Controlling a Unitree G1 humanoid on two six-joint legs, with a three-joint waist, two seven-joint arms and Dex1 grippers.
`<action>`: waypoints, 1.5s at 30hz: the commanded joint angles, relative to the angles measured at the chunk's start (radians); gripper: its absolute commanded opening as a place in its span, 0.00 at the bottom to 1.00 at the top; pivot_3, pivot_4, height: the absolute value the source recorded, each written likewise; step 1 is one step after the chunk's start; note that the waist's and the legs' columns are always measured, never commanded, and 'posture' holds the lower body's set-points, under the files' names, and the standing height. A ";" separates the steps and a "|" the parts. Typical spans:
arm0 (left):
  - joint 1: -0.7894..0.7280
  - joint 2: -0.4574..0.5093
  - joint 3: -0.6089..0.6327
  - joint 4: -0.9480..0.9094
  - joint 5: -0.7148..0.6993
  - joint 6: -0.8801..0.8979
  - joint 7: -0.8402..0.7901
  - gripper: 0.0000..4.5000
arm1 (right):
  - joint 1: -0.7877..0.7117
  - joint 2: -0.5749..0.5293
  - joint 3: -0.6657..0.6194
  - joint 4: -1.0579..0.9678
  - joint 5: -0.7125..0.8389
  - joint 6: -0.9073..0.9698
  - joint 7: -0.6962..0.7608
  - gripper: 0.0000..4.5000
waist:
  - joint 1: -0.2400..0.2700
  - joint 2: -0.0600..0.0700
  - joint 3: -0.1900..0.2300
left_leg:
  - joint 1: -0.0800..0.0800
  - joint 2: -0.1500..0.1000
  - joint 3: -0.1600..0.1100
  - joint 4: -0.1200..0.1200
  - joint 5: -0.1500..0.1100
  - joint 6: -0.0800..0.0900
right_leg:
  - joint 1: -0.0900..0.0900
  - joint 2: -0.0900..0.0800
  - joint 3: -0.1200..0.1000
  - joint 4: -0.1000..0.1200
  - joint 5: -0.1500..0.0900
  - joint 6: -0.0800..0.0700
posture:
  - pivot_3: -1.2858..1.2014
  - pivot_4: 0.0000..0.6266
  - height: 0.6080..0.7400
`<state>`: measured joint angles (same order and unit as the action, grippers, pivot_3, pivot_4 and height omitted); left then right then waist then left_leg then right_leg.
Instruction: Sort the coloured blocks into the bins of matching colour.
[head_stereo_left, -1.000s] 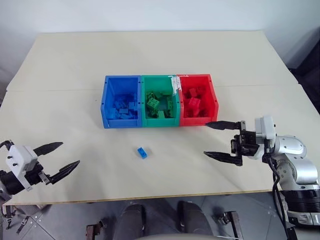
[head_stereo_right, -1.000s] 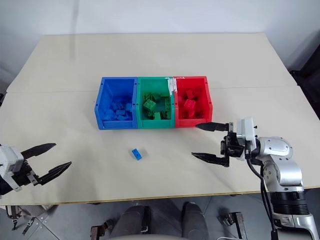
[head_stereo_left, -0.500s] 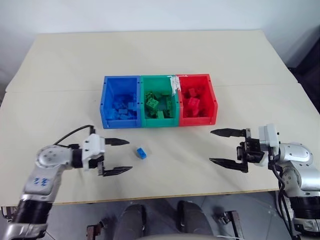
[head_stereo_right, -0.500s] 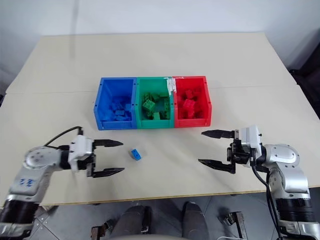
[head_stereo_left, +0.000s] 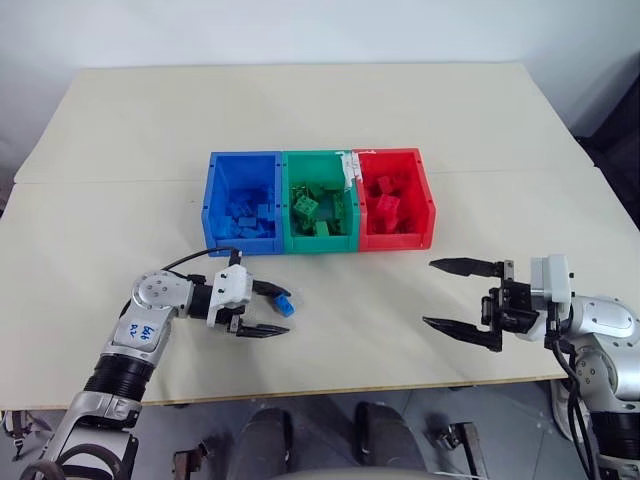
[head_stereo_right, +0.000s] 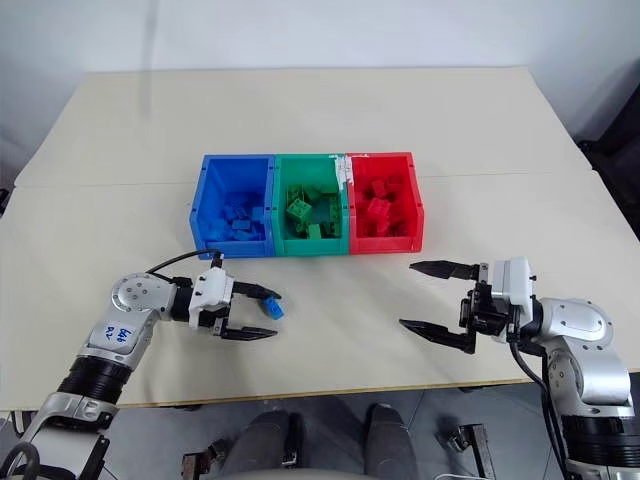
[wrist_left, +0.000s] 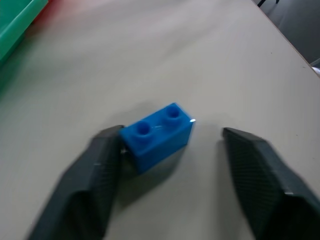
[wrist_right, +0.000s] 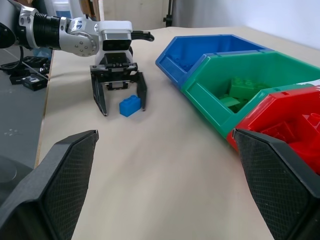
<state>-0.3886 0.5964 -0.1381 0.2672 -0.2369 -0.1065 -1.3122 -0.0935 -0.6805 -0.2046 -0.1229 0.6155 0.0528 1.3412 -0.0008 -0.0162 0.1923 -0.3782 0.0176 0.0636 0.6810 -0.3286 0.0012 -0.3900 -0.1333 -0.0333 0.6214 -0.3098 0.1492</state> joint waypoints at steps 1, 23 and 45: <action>-0.003 -0.016 0.006 0.003 -0.022 -0.004 -0.009 0.45 | -0.015 -0.003 -0.011 -0.014 0.011 -0.009 -0.004 1.00 | 0.000 0.000 0.000 | 0.000 0.000 0.000 0.000 0.000 0.000 | 0.000 0.000 0.000 0.000 0.000 0.000 | 0.52 0.24 1.00; -0.153 -0.008 0.326 -0.161 -0.177 0.409 0.557 0.32 | -0.086 0.019 0.035 0.065 -0.016 -0.040 0.011 1.00 | 0.001 0.000 0.000 | 0.000 -0.001 -0.010 0.001 0.000 -0.001 | 0.001 0.000 -0.001 0.001 0.000 0.001 | 0.52 0.24 1.00; 0.439 0.197 0.588 -0.418 -0.223 0.300 0.334 0.99 | -0.153 0.029 0.013 0.173 -0.040 -0.067 0.005 1.00 | -0.002 0.000 0.000 | -0.006 0.006 -0.011 0.000 -0.001 -0.001 | -0.003 0.000 -0.004 -0.002 0.000 0.000 | 0.52 0.24 1.00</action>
<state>0.0392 0.7871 0.4066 -0.1024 -0.4465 0.2179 -0.9772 -0.2362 -0.6454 -0.1656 0.0520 0.5706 0.0051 1.3469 -0.0028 -0.0163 0.1926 -0.3847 0.0239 0.0520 0.6815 -0.3300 -0.0002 -0.3930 -0.1336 -0.0382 0.6194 -0.3096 0.1494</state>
